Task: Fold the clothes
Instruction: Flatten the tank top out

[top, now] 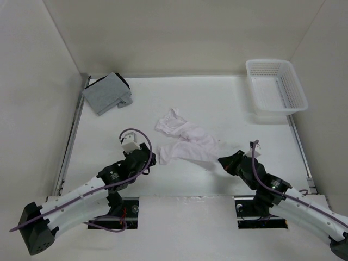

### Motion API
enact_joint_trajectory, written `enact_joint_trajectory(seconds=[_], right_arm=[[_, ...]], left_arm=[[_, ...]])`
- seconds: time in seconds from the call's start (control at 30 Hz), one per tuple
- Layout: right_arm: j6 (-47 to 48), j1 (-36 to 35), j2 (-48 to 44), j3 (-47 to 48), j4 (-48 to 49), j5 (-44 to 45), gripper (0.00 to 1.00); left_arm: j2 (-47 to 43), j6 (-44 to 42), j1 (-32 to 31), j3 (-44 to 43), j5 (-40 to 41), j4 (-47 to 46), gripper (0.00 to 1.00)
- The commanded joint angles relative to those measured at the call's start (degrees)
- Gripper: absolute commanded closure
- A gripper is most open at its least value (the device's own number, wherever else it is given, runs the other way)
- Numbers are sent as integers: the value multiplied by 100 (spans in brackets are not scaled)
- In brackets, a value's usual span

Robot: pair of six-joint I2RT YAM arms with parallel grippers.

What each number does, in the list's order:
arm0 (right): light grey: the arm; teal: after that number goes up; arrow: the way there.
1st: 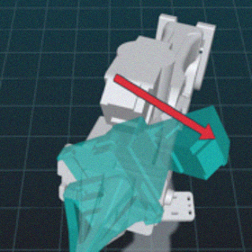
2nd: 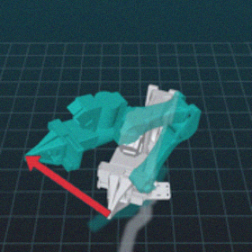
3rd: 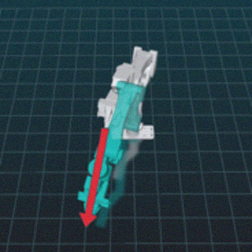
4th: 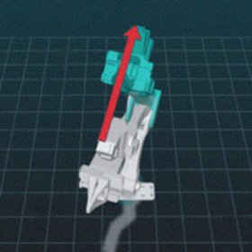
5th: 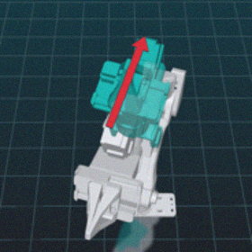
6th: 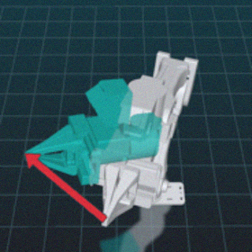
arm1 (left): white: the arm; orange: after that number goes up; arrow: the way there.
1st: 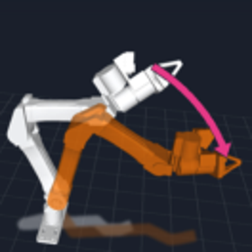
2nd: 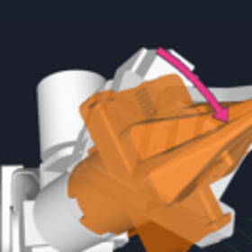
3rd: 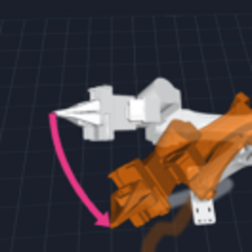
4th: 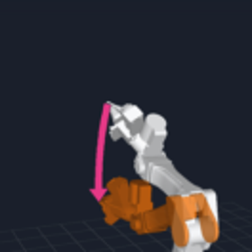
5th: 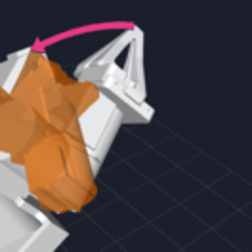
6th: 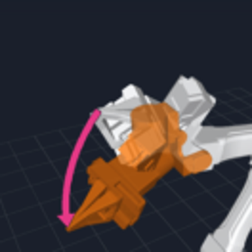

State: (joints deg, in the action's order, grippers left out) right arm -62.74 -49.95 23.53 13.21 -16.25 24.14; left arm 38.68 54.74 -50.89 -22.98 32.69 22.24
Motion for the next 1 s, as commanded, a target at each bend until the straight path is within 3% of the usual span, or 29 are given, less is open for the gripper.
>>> enact_joint_trajectory(seconds=[0.0, 0.23, 0.5, 0.6, 0.8, 0.9, 0.97], right_arm=[[236, -1, 12, 217, 52, 249, 100], [209, 175, -165, -3, 192, 47, 100], [297, 228, 161, 41, 535, -32, 100], [297, 228, 178, 32, 562, -32, 100], [332, 298, 126, 85, 562, -41, 100], [446, 342, 169, 260, 562, -41, 100], [674, 342, 196, 566, 527, -24, 100]], left_arm=[[429, 511, 277, 364, -753, -1017, 54], [1334, 38, 418, 927, -1326, -2644, 64], [2293, -438, 435, 997, -1765, -3708, 63], [2548, -482, 515, 1006, -1792, -3814, 64], [2751, -578, 594, 892, -1827, -3789, 93], [2173, -553, 620, 717, -1836, -3465, 99], [1375, -578, 655, 280, -1801, -2773, 100]])
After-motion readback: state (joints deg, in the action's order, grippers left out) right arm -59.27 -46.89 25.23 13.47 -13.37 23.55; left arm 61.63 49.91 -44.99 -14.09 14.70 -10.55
